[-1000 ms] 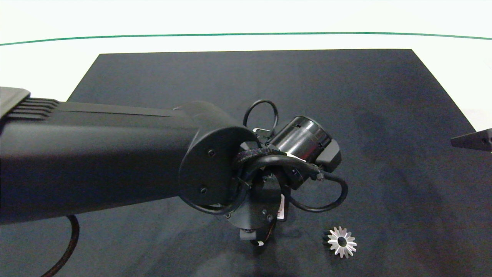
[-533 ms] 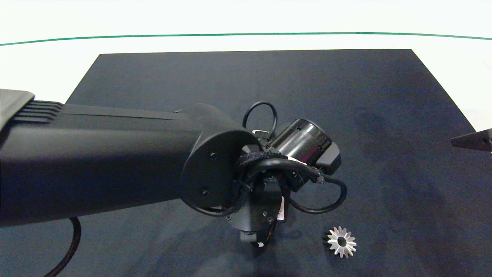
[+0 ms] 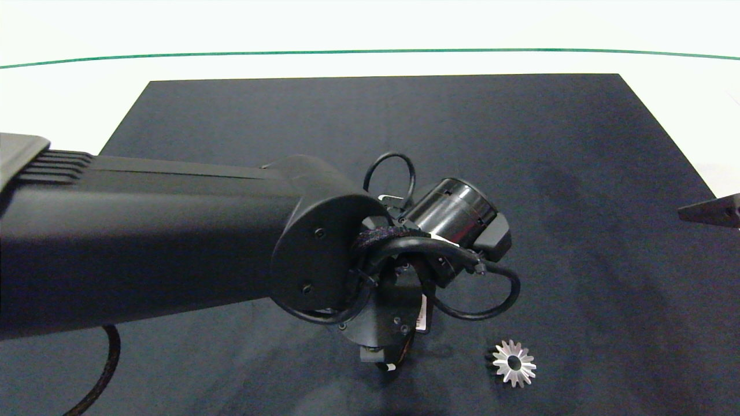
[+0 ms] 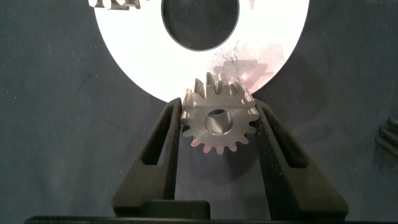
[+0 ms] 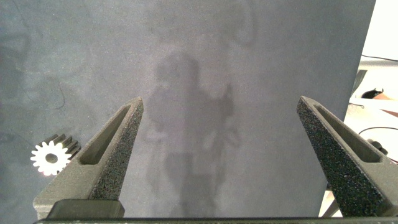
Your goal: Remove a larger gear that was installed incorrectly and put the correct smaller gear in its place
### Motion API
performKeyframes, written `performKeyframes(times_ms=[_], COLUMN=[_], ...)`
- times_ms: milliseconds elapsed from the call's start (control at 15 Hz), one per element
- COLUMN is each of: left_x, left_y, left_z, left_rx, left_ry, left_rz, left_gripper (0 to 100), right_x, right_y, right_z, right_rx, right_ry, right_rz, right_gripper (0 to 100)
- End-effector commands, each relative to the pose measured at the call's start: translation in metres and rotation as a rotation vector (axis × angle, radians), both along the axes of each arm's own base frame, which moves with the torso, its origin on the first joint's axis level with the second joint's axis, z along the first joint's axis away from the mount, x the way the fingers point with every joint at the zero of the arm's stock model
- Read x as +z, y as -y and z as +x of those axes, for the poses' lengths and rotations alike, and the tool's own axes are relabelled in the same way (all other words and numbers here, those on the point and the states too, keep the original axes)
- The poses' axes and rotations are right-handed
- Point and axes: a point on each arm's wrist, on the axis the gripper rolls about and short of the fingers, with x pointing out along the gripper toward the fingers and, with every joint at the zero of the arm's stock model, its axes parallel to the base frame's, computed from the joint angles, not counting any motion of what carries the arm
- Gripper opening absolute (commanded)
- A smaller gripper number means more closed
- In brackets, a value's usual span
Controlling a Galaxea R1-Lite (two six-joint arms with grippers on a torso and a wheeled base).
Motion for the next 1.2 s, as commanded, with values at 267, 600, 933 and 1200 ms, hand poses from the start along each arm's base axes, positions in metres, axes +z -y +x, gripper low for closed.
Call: performKeyframes(times_ms=[267, 600, 933, 1200], left_x=[-0.0004, 0.0004, 0.0005, -0.0026], left_y=[-0.0035, -0.0022, 0.0009, 0.0022], left_z=[-0.0007, 0.0014, 0.0027, 0.0035], left_rx=[0.018, 0.019, 0.017, 0.020], left_ry=[-0.011, -0.007, -0.004, -0.009], left_rz=[0.008, 0.004, 0.000, 0.005], left_gripper=[16, 16, 16, 16], right_x=[-0.0007, -0.0004, -0.0004, -0.0004], right_y=[-0.0001, -0.0001, 0.0000, 0.0000], right_z=[0.0004, -0.0001, -0.0001, -0.0001], right_rx=[-0.001, 0.000, -0.001, -0.001], right_ry=[-0.006, -0.005, -0.005, -0.005], right_rz=[-0.002, 0.000, -0.001, -0.001], right_gripper=[100, 100, 100, 100])
